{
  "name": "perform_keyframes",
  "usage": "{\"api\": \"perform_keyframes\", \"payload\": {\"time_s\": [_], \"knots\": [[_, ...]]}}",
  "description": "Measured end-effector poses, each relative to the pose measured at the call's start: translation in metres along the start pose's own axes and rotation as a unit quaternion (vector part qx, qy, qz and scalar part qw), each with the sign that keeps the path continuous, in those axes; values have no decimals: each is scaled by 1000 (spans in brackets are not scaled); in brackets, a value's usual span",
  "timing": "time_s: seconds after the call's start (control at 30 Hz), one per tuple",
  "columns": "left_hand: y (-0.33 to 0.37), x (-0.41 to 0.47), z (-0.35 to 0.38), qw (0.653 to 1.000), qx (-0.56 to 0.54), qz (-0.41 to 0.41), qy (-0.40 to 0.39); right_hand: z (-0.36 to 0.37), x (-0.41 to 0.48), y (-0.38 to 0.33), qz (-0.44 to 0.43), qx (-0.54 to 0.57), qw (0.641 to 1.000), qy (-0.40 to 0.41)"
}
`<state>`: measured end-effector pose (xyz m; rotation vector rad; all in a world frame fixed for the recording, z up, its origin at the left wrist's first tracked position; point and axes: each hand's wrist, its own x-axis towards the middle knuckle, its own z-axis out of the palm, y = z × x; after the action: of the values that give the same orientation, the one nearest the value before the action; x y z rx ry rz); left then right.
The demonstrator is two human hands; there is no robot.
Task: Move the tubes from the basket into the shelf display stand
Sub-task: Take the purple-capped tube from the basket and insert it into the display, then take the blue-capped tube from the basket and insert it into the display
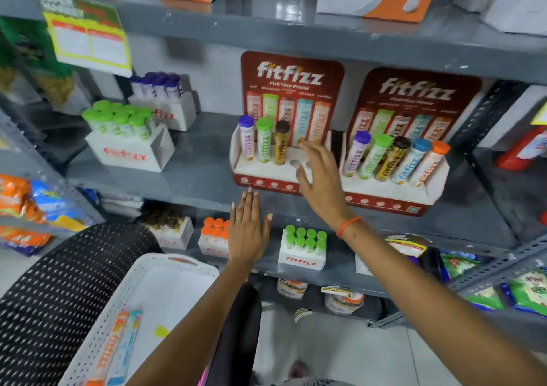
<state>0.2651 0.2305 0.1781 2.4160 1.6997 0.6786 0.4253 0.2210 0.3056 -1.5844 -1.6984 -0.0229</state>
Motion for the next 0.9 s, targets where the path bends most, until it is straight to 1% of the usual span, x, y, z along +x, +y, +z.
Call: {"api": "perform_keyframes", "payload": {"time_s": [0.07, 0.17, 0.23, 0.27, 0.3, 0.37, 0.43, 0.5, 0.57, 0.6, 0.67, 0.73, 0.8, 0.87, 0.9], "knots": [[-23, -22, -11, 998, -11, -43, 50, 41, -22, -27, -14, 48, 998, -27], [-62, -63, -22, 989, -23, -131, 57, 101, -57, -62, -7, 100, 990, -97], [-93, -106, -24, 976, -33, -207, 58, 141, -83, -88, -7, 133, 980, -149], [-100, -125, -25, 974, -19, -222, 46, 153, -97, -93, 7, 143, 973, -179], [-99, -132, -23, 973, -6, -228, 44, 157, -103, -89, 13, 126, 972, -200], [-150, -209, -27, 928, 13, -371, 43, 220, -148, -136, -40, 162, 934, -317], [-155, -241, -26, 917, 30, -396, 39, 227, -168, -138, -49, 130, 903, -406], [-168, -276, -23, 892, 38, -449, 19, 253, -195, -151, -91, 121, 870, -468], [-184, -307, -19, 859, 49, -510, -13, 280, -223, -170, -149, 110, 821, -540], [-192, -320, -15, 849, 50, -526, -25, 290, -235, -179, -174, 104, 797, -569], [-199, -340, -3, 839, 56, -538, -61, 308, -252, -195, -216, 87, 765, -600], [-204, -345, 4, 832, 65, -544, -86, 326, -260, -208, -257, 37, 745, -614], [-209, -347, 10, 825, 68, -553, -94, 341, -267, -215, -319, -21, 722, -613], [-206, -348, 12, 823, 76, -555, -91, 349, -279, -215, -358, -33, 697, -621], [-204, -349, 12, 825, 82, -553, -86, 352, -285, -214, -364, -34, 695, -620]]}}
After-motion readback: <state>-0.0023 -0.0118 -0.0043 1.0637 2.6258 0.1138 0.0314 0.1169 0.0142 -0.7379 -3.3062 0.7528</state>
